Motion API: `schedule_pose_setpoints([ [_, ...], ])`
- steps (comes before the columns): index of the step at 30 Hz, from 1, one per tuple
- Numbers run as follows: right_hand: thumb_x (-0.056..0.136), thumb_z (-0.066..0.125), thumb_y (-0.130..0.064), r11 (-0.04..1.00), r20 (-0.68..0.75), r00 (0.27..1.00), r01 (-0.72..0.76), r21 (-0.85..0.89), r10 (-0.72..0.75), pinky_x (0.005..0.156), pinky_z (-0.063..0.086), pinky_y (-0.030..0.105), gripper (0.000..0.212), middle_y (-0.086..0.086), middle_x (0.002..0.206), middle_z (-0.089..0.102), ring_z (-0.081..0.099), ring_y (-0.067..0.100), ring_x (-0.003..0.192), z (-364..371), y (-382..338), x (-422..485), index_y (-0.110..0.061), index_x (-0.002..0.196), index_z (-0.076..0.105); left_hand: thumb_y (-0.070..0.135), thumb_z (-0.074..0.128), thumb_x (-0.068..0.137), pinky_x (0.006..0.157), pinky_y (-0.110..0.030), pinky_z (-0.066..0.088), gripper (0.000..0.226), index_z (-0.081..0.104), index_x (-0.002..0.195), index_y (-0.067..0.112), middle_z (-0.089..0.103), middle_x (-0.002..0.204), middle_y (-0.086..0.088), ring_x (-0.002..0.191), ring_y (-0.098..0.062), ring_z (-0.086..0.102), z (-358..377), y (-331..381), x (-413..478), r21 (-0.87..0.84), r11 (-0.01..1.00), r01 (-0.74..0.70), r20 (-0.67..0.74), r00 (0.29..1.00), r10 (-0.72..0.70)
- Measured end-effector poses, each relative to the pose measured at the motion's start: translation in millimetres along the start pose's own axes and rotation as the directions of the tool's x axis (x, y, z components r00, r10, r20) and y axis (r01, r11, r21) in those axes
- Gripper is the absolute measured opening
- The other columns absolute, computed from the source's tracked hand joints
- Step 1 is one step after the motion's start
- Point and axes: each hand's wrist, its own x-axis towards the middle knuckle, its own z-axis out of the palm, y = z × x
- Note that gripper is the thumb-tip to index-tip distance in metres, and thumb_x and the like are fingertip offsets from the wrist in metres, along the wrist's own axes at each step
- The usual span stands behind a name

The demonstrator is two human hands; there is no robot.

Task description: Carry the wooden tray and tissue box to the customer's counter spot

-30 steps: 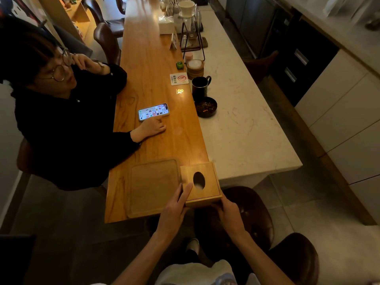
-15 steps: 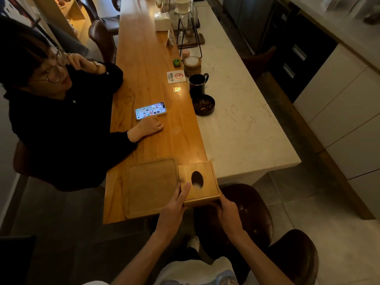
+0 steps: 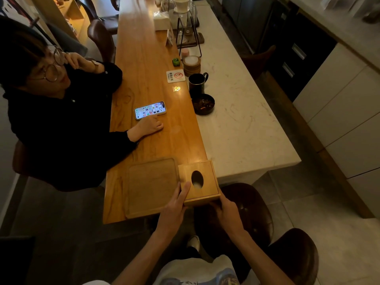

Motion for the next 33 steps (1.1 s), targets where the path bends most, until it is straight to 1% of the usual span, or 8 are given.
schedule_pose_setpoints([
  [3, 0.090, 0.068, -0.016, 0.990, 0.169, 0.980, -0.119, 0.070, 0.105, 0.106, 0.042, 0.019, 0.076, -0.022, 0.126, 0.056, 0.046, -0.026, 0.109, -12.2, -7.3, -0.1, -0.029, 0.152, 0.026, 0.017, 0.072, 0.086, 0.103, -0.047, 0.050, 0.104, -0.002, 0.154, 0.043, 0.019, 0.162, -0.010, 0.135, -0.025, 0.047, -2.8, 4.1, -0.6, -0.044, 0.999, 0.032, 0.023, 0.999, -0.031],
  [7, 0.074, 0.077, -0.056, 0.962, 0.347, 0.921, -0.235, 0.136, 0.176, 0.119, 0.023, 0.041, 0.117, -0.013, 0.159, 0.017, 0.020, 0.010, 0.144, -30.8, -2.5, -2.9, -0.035, 0.155, -0.005, 0.041, 0.078, 0.078, 0.116, -0.050, 0.031, 0.115, -0.007, 0.155, 0.036, 0.013, 0.164, 0.000, 0.148, -0.022, 0.024, -14.1, 12.9, 1.8, -0.208, 0.969, 0.130, 0.031, 0.991, -0.126],
  [10, 0.068, 0.075, -0.067, 0.953, 0.346, 0.922, -0.246, 0.176, 0.174, 0.120, 0.023, 0.049, 0.119, -0.008, 0.164, 0.012, 0.019, 0.020, 0.149, -41.3, -6.8, -0.8, -0.041, 0.154, -0.003, 0.043, 0.080, 0.075, 0.116, -0.050, 0.029, 0.118, -0.009, 0.152, 0.044, 0.009, 0.165, 0.002, 0.149, -0.021, 0.020, -28.0, 14.3, 10.1, -0.268, 0.949, 0.169, 0.103, 0.984, -0.146],
  [16, 0.082, 0.067, -0.050, 0.974, 0.307, 0.950, -0.122, 0.191, 0.059, 0.111, 0.030, 0.028, 0.087, -0.023, 0.146, 0.032, 0.033, 0.003, 0.138, -45.1, -36.5, 11.1, -0.049, 0.146, 0.009, 0.039, 0.073, 0.082, 0.116, -0.054, 0.031, 0.104, -0.005, 0.148, 0.056, 0.007, 0.165, 0.005, 0.149, -0.020, 0.018, -42.2, 7.4, 22.0, -0.157, 0.971, 0.178, 0.257, 0.957, -0.134],
  [20, 0.086, 0.066, -0.043, 0.977, 0.285, 0.956, -0.125, 0.171, 0.072, 0.108, 0.031, 0.021, 0.083, -0.023, 0.145, 0.034, 0.036, -0.001, 0.134, -44.0, -37.9, 10.5, -0.046, 0.147, 0.010, 0.036, 0.071, 0.085, 0.117, -0.049, 0.031, 0.100, -0.003, 0.149, 0.054, 0.011, 0.164, 0.007, 0.149, -0.015, 0.019, -45.6, 9.3, 22.3, -0.158, 0.974, 0.162, 0.269, 0.956, -0.116],
  [24, 0.089, 0.066, -0.039, 0.979, 0.275, 0.957, -0.139, 0.151, 0.093, 0.095, 0.034, 0.005, 0.080, -0.031, 0.138, 0.036, 0.039, -0.023, 0.118, -43.7, -40.6, 8.7, -0.048, 0.147, 0.011, 0.033, 0.070, 0.087, 0.117, -0.045, 0.032, 0.098, -0.003, 0.149, 0.053, 0.014, 0.163, 0.006, 0.148, -0.014, 0.021, -48.9, 13.3, 21.6, -0.154, 0.976, 0.154, 0.272, 0.956, -0.108],
  [30, 0.089, 0.065, -0.040, 0.978, 0.248, 0.962, -0.149, 0.145, 0.110, 0.092, 0.035, 0.000, 0.081, -0.033, 0.137, 0.037, 0.039, -0.026, 0.117, -40.6, -42.5, 6.6, -0.040, 0.151, 0.014, 0.034, 0.069, 0.088, 0.116, -0.041, 0.033, 0.096, -0.004, 0.148, 0.053, 0.019, 0.162, 0.002, 0.146, -0.016, 0.026, -53.1, 15.0, 21.5, -0.141, 0.975, 0.170, 0.305, 0.945, -0.121],
  [33, 0.088, 0.062, -0.046, 0.975, 0.251, 0.962, -0.154, 0.157, 0.111, 0.096, 0.034, 0.007, 0.080, -0.036, 0.135, 0.036, 0.039, -0.021, 0.118, -41.4, -44.4, 6.9, -0.042, 0.151, 0.013, 0.035, 0.068, 0.088, 0.116, -0.041, 0.032, 0.097, -0.007, 0.147, 0.054, 0.019, 0.162, 0.001, 0.146, -0.018, 0.027, -54.0, 15.2, 21.8, -0.132, 0.976, 0.174, 0.321, 0.939, -0.124],
])
